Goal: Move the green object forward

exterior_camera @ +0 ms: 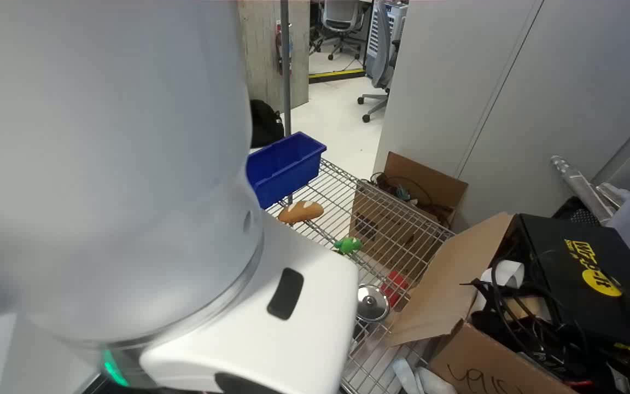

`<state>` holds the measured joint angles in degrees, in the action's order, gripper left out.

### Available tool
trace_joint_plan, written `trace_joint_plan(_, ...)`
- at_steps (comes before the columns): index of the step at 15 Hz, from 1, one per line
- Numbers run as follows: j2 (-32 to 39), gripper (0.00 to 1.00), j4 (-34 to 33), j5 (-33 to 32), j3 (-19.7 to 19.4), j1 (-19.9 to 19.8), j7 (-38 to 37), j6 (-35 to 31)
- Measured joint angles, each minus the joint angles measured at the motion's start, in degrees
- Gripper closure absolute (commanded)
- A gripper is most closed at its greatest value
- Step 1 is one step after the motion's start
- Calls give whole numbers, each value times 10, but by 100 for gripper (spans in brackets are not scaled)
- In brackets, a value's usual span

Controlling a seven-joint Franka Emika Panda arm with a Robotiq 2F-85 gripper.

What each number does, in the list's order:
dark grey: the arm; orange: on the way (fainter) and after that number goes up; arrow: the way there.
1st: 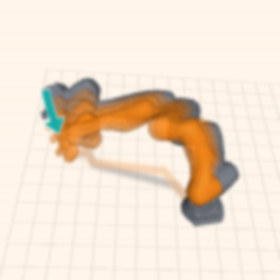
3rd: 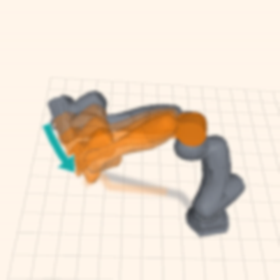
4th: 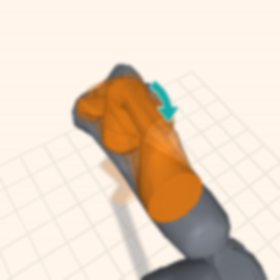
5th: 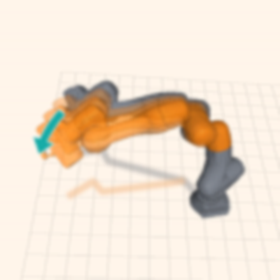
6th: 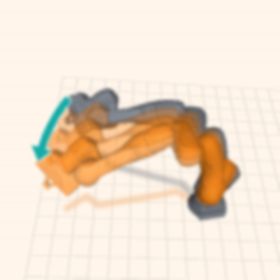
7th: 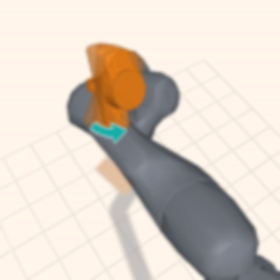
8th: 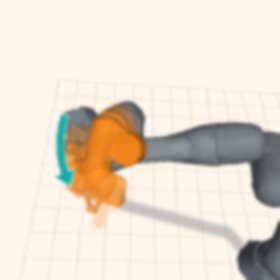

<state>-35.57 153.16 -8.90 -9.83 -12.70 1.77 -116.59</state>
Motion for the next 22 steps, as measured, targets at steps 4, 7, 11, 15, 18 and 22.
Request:
trace_joint_plan(4,0,0,-1,0,0,0,0,0)
trace_joint_plan(7,0,0,-1,0,0,0,0,0)
trace_joint_plan(11,0,0,-1,0,0,0,0,0)
trace_joint_plan(15,4,0,-1,0,5,0,-13,0)
trace_joint_plan(18,44,0,-17,1,37,5,-60,0)
trace_joint_plan(22,144,0,-74,2,97,38,-157,-40)
